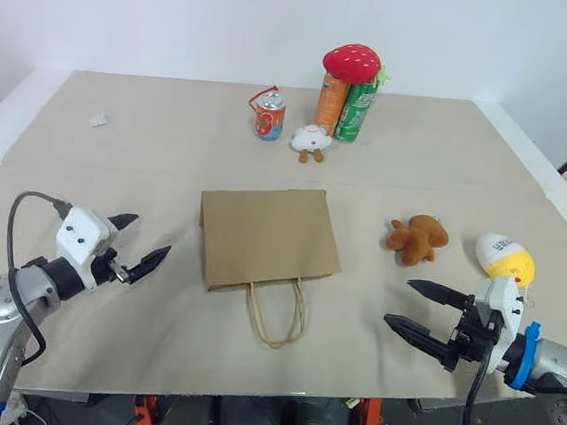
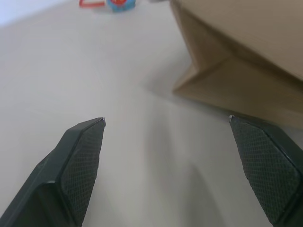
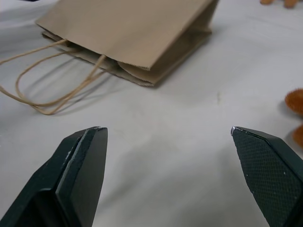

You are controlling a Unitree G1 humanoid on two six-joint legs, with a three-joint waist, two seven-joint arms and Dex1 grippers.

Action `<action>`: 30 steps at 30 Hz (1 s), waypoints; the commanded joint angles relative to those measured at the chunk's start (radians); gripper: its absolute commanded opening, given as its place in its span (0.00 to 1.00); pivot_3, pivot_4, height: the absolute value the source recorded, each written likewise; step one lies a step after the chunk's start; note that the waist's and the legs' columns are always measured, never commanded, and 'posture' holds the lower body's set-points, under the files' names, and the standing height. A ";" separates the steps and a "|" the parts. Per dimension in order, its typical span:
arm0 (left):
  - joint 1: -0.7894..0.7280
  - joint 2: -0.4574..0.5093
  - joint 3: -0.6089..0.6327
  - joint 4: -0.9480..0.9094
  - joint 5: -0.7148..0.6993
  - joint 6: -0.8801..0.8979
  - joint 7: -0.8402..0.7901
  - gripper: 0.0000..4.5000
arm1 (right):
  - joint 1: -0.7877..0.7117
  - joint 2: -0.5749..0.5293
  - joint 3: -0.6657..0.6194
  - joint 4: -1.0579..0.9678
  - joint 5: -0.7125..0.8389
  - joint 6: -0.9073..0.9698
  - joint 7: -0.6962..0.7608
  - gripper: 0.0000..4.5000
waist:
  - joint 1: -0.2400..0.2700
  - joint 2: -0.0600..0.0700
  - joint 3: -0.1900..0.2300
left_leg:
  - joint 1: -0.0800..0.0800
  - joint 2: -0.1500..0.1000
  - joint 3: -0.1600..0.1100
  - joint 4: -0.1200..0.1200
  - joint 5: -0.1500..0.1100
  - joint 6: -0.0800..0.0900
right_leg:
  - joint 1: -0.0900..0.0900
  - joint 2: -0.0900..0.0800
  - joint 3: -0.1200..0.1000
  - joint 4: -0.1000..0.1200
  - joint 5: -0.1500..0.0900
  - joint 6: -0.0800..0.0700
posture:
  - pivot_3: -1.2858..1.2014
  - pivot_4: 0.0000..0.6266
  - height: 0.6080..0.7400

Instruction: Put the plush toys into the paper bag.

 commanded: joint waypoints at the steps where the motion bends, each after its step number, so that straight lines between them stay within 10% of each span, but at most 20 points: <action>1: -0.153 0.085 -0.090 -0.035 0.072 -0.142 -0.115 0.96 | -0.083 -0.058 0.050 -0.180 0.079 0.032 0.069 1.00 | 0.000 0.000 0.000 | 0.000 0.000 0.000 0.000 0.000 0.000 | 0.000 -0.001 0.000 0.000 0.000 0.000 | 0.52 0.24 1.00; 14: -0.320 0.072 -0.399 -0.064 0.038 -0.142 -0.375 0.96 | -0.372 -0.043 0.301 -0.275 0.125 0.153 0.085 1.00 | 0.000 -0.002 0.000 | 0.001 0.002 0.002 0.000 -0.001 0.001 | 0.003 0.002 0.001 -0.001 0.000 0.000 | 0.52 0.24 1.00; 30: -0.404 0.081 -0.535 0.017 0.178 -0.348 -0.529 0.96 | -0.401 -0.033 0.321 -0.259 0.092 0.156 0.064 1.00 | 0.001 -0.002 0.000 | 0.000 0.011 0.003 0.006 -0.002 -0.002 | 0.001 0.011 0.002 -0.001 0.002 -0.003 | 0.52 0.24 1.00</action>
